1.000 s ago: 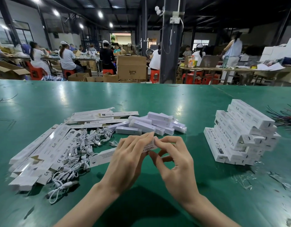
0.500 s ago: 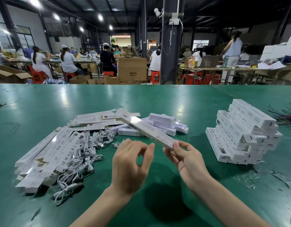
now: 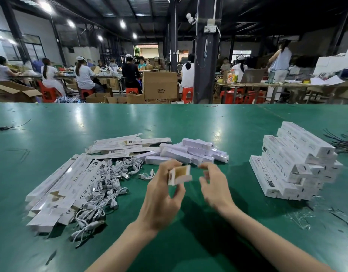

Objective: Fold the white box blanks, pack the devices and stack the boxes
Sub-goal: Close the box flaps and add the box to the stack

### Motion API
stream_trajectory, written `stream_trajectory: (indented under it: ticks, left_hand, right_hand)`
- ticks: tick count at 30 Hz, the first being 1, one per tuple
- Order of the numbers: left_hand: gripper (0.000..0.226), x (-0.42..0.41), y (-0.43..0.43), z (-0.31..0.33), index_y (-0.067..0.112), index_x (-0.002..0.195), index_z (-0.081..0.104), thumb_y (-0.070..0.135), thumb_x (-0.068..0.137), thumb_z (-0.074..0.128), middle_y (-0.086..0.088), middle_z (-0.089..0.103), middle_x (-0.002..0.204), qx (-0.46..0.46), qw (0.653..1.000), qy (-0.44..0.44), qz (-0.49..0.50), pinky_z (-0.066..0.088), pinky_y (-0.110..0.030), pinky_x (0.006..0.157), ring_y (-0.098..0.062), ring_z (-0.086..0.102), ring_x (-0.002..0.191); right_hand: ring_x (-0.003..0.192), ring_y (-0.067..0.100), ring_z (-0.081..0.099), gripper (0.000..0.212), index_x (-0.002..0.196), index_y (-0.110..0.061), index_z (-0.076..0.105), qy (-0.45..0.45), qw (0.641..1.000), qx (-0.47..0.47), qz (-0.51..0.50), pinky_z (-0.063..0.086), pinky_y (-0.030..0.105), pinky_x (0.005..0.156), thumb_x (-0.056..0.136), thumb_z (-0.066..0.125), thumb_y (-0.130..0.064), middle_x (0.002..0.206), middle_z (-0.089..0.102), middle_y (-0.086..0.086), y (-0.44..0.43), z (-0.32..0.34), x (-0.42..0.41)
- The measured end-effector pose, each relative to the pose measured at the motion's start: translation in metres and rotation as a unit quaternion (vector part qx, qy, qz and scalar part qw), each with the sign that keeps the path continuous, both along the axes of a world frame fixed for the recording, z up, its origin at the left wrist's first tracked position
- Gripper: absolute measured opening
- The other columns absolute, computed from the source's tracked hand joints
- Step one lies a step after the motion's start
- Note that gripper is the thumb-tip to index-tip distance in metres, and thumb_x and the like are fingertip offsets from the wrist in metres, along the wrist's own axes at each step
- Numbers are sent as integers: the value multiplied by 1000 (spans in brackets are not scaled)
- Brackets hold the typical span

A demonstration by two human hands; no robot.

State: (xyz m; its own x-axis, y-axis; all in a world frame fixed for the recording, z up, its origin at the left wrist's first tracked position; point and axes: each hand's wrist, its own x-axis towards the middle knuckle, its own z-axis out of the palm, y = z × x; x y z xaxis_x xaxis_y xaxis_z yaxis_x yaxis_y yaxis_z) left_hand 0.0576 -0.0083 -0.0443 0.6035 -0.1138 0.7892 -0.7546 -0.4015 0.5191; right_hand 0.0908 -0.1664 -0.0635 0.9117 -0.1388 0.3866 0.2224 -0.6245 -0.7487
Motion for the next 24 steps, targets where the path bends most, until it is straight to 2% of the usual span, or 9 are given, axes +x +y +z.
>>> stream_trajectory:
  ticks: [2, 4, 7, 9, 12, 15, 19, 22, 24]
  left_hand:
    - [41, 1, 0, -3, 22, 107, 44, 0, 77, 62, 4, 58, 86, 19, 1000, -18, -9, 43, -13, 68, -12, 57, 73]
    - [42, 3, 1, -7, 23, 104, 42, -3, 76, 61, 4, 51, 81, 27, 999, -32, -8, 38, -13, 64, -8, 47, 68]
    - [33, 6, 2, -10, 22, 98, 42, 1, 78, 58, 13, 44, 77, 13, 999, -37, -23, 33, -9, 63, -1, 40, 65]
    - [23, 7, 4, -11, 21, 95, 43, 10, 79, 56, 17, 42, 77, 1, 999, -39, -30, 32, -10, 61, 0, 41, 63]
    - [19, 8, 7, -10, 22, 89, 42, 17, 78, 57, 16, 43, 73, -15, 999, -38, -26, 34, -19, 54, -10, 43, 58]
    - [19, 8, 8, -9, 24, 88, 42, 20, 77, 58, 14, 44, 72, -20, 999, -42, -16, 36, -25, 50, -16, 44, 56]
    - [20, 5, 8, -8, 26, 88, 42, 22, 77, 58, 21, 42, 75, -3, 999, -44, -14, 31, -15, 57, -6, 39, 59]
    - [17, 5, 11, -6, 18, 86, 45, 22, 76, 58, 16, 43, 75, -7, 999, -48, -4, 34, -21, 54, -13, 41, 58]
    - [16, 5, 14, -5, 10, 80, 47, 22, 75, 57, 11, 43, 73, -12, 999, -45, 6, 34, -25, 52, -17, 42, 56]
  right_hand:
    - [116, 23, 45, 31, 121, -8, 55, -30, 997, -59, -33, 34, 28, 100, 91, 56, 0, 123, 55, 6, -3, 2, 22]
    - [120, 25, 41, 35, 126, -10, 52, -36, 990, -129, -51, 31, 30, 100, 93, 60, -15, 129, 52, 6, -1, 2, 42]
    - [122, 25, 38, 45, 131, -15, 48, 1, 974, -212, -76, 30, 34, 100, 92, 60, -35, 131, 48, 4, 8, 1, 64]
    - [123, 25, 37, 44, 130, -16, 49, 20, 970, -228, -84, 29, 36, 103, 93, 59, -37, 131, 49, 3, 14, 0, 72]
    - [121, 25, 39, 33, 123, -16, 52, 12, 972, -215, -95, 31, 36, 102, 94, 59, -30, 127, 51, 4, 16, -3, 77]
    - [118, 25, 41, 32, 118, -16, 52, -2, 971, -221, -90, 34, 35, 97, 91, 64, -27, 123, 48, 6, 15, -5, 78]
    - [112, 23, 46, 23, 109, -14, 53, -10, 978, -195, -71, 37, 36, 94, 90, 65, -21, 114, 57, 3, 13, -1, 83]
    - [105, 22, 51, 18, 108, -9, 58, -25, 991, -115, -60, 41, 34, 93, 90, 63, -11, 109, 59, 6, 14, 4, 82]
    - [96, 20, 53, 18, 110, -4, 60, -40, 998, -36, -45, 41, 23, 88, 91, 60, -7, 111, 55, 11, 16, 14, 75]
